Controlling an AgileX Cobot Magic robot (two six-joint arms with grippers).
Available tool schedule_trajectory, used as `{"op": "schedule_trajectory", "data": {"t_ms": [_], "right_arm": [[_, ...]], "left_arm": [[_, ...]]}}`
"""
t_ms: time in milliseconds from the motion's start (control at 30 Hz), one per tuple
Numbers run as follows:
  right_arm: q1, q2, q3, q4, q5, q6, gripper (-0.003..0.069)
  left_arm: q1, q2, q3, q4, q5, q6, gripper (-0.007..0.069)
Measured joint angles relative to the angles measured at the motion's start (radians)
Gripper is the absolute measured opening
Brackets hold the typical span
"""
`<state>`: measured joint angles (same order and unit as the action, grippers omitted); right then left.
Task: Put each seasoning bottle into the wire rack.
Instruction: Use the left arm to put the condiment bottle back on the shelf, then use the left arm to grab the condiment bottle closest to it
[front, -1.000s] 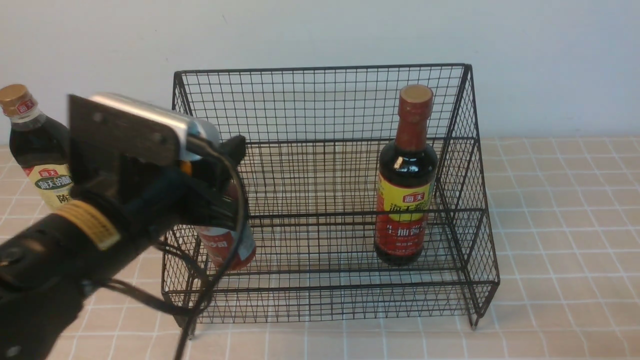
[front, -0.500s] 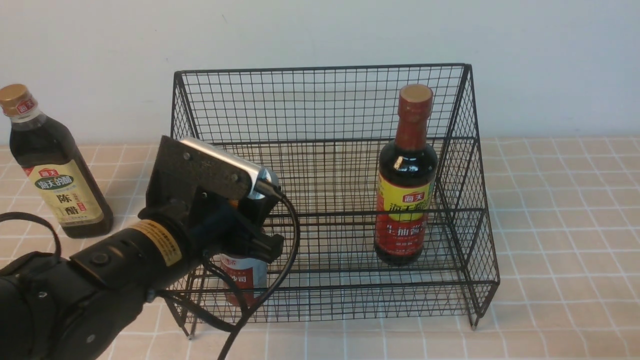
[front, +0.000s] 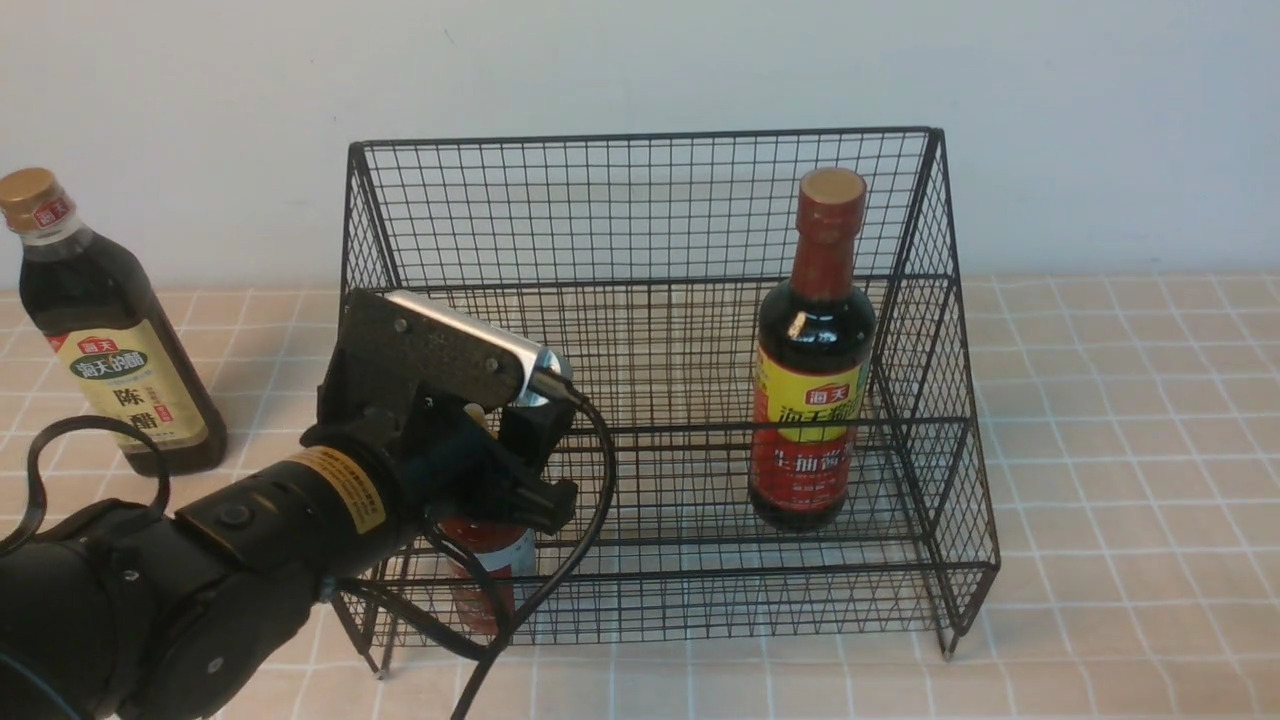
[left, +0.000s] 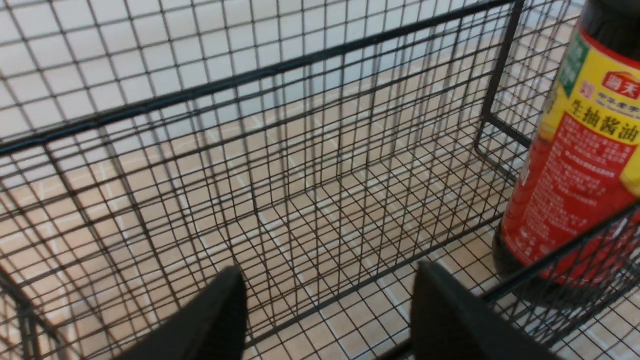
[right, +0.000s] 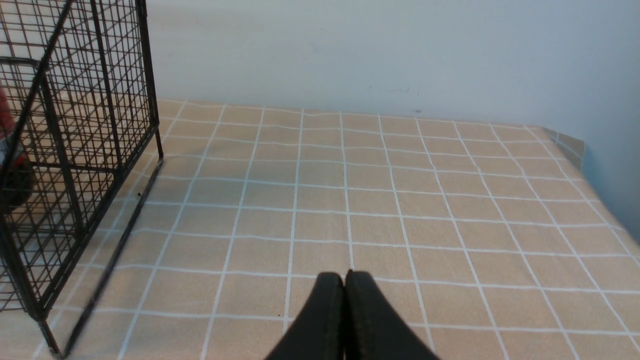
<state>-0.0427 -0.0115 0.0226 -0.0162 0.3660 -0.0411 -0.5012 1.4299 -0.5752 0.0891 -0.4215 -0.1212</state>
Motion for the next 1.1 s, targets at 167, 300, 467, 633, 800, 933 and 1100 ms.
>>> {"op": "schedule_trajectory", "data": {"t_ms": [167, 300, 467, 633, 800, 933, 1100], "right_arm": [[0.000, 0.000, 0.000, 0.000, 0.000, 0.000, -0.0014], [0.000, 0.000, 0.000, 0.000, 0.000, 0.000, -0.0014], [0.000, 0.000, 0.000, 0.000, 0.000, 0.000, -0.0014], [0.000, 0.000, 0.000, 0.000, 0.000, 0.000, -0.0014], [0.000, 0.000, 0.000, 0.000, 0.000, 0.000, -0.0014], [0.000, 0.000, 0.000, 0.000, 0.000, 0.000, -0.0014], [0.000, 0.000, 0.000, 0.000, 0.000, 0.000, -0.0014]], "left_arm": [[0.000, -0.067, 0.000, -0.004, 0.054, 0.005, 0.0491], [0.014, -0.175, -0.019, -0.031, 0.099, 0.036, 0.0498], [0.124, -0.305, -0.068, -0.105, 0.163, 0.145, 0.0501], [0.283, -0.360, -0.095, -0.171, 0.170, 0.218, 0.0500], [0.464, -0.353, -0.099, -0.225, 0.140, 0.238, 0.0500], [0.560, -0.323, -0.099, -0.233, 0.088, 0.239, 0.0500], [0.633, -0.242, -0.114, -0.236, 0.021, 0.239, 0.0501]]}}
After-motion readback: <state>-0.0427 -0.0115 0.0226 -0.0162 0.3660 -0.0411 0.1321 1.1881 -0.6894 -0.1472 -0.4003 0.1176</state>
